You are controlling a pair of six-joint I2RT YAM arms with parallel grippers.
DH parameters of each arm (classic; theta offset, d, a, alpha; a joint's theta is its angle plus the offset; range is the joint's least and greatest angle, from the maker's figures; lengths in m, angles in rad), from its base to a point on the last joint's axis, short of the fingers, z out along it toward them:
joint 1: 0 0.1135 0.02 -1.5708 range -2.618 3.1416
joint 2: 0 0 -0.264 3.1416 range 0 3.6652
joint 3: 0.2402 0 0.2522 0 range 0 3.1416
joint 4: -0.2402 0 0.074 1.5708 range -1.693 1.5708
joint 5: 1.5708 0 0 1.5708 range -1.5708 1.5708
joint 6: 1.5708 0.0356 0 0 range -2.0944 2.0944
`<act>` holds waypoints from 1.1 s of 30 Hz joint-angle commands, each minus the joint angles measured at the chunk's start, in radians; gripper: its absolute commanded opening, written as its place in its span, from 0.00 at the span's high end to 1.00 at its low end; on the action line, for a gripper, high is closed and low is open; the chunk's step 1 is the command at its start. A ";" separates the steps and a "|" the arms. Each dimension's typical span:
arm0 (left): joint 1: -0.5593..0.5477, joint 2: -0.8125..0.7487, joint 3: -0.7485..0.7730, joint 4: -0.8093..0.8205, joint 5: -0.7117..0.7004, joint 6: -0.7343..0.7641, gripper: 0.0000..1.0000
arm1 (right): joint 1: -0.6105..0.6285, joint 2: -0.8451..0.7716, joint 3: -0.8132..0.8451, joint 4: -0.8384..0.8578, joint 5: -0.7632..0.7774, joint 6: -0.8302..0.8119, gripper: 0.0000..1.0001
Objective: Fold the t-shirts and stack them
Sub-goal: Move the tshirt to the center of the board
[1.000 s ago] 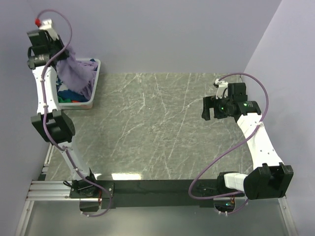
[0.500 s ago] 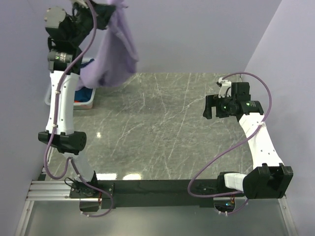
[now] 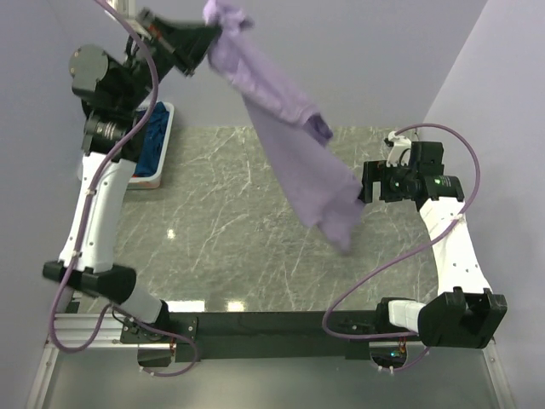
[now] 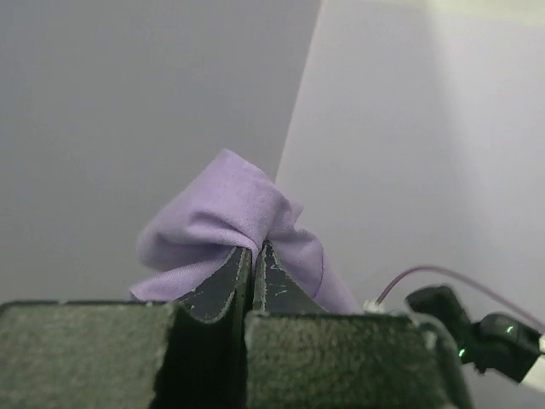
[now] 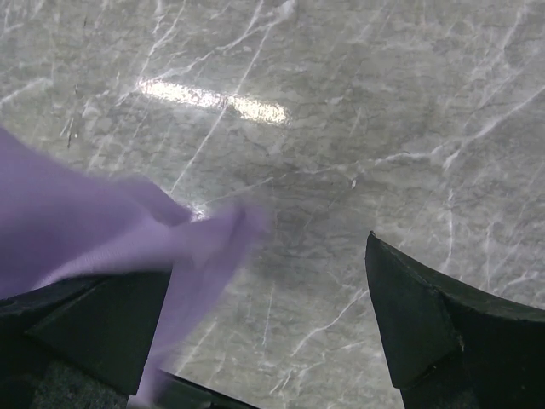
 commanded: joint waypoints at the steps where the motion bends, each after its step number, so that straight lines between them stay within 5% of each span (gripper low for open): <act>1: 0.123 -0.100 -0.298 -0.017 0.092 -0.031 0.99 | -0.029 -0.043 0.018 0.009 -0.034 -0.003 0.00; 5: 0.316 -0.134 -0.761 -0.092 0.325 0.041 0.90 | -0.054 -0.040 0.013 -0.014 -0.038 -0.038 0.00; 6: 0.379 -0.133 -0.817 -0.188 0.360 0.072 0.79 | -0.057 -0.034 0.015 -0.023 -0.040 -0.047 0.00; 7: 0.410 -0.128 -0.866 -0.228 0.382 0.166 0.54 | -0.058 -0.028 0.021 -0.032 -0.049 -0.067 0.00; 10: 0.488 -0.144 -0.959 -0.379 0.365 0.361 0.25 | -0.058 -0.001 0.019 -0.066 -0.070 -0.093 0.00; 12: 0.499 -0.153 -0.940 -0.425 0.336 0.438 0.20 | -0.058 0.024 0.004 -0.086 -0.103 -0.105 0.00; 16: 0.438 -0.103 -0.836 -0.525 0.321 0.632 0.19 | -0.058 0.083 -0.034 -0.103 -0.152 -0.110 0.04; 19: 0.283 -0.034 -0.726 -0.623 0.257 0.817 0.20 | -0.058 0.136 -0.070 -0.103 -0.201 -0.104 0.09; 26: 0.013 0.060 -0.756 -0.497 0.240 0.844 0.21 | -0.057 0.319 -0.085 -0.112 -0.259 -0.113 0.31; 33: -0.210 0.275 -0.641 -0.422 0.173 0.893 0.23 | -0.063 0.402 -0.073 -0.101 -0.253 -0.083 0.37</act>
